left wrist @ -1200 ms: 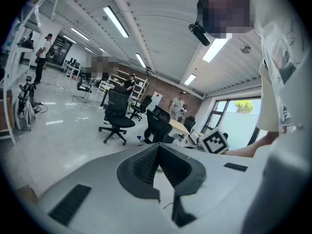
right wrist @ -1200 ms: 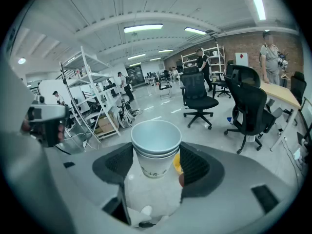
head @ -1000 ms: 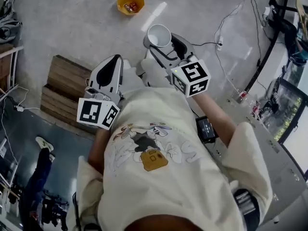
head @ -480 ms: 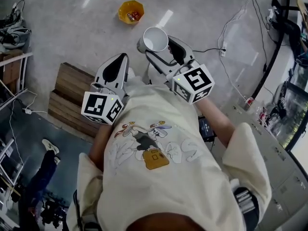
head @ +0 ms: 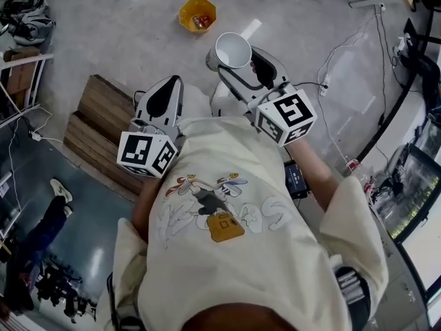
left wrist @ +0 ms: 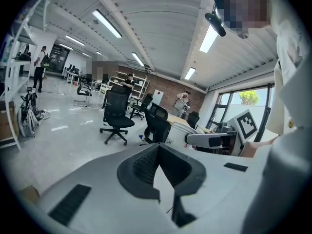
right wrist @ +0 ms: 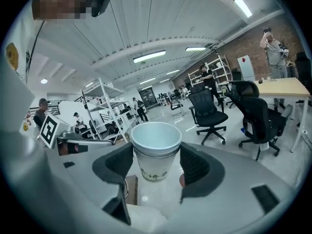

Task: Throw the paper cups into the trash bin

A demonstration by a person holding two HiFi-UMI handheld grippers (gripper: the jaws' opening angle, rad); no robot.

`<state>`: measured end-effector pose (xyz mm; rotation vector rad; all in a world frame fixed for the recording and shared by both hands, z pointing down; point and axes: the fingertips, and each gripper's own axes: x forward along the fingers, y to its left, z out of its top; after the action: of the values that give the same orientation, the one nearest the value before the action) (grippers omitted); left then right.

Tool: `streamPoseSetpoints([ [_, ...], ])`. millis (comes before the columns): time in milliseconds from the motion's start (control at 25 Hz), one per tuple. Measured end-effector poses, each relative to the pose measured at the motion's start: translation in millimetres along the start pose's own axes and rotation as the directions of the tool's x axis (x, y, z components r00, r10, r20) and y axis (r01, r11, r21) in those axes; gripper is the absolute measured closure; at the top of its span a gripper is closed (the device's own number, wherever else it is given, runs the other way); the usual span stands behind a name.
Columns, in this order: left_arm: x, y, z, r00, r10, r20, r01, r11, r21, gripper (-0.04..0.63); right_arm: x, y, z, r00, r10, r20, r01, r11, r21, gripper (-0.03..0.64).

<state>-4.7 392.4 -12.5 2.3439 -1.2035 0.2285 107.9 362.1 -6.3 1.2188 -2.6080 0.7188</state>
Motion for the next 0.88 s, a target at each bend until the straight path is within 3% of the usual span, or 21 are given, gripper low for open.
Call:
streamPoseSetpoints([
  [360, 29, 50, 17, 1.000, 0.003, -0.024, -0.003, 0.999, -0.037, 0.589, 53, -26, 15, 0.999, -0.022, -0.049, 0.023, 0.999, 0.024, 0.310],
  [880, 107, 183, 103, 0.999, -0.050, -0.010, 0.049, 0.995, -0.085, 0.591, 190, -64, 83, 0.990, -0.089, -0.112, 0.093, 0.995, 0.027, 0.310],
])
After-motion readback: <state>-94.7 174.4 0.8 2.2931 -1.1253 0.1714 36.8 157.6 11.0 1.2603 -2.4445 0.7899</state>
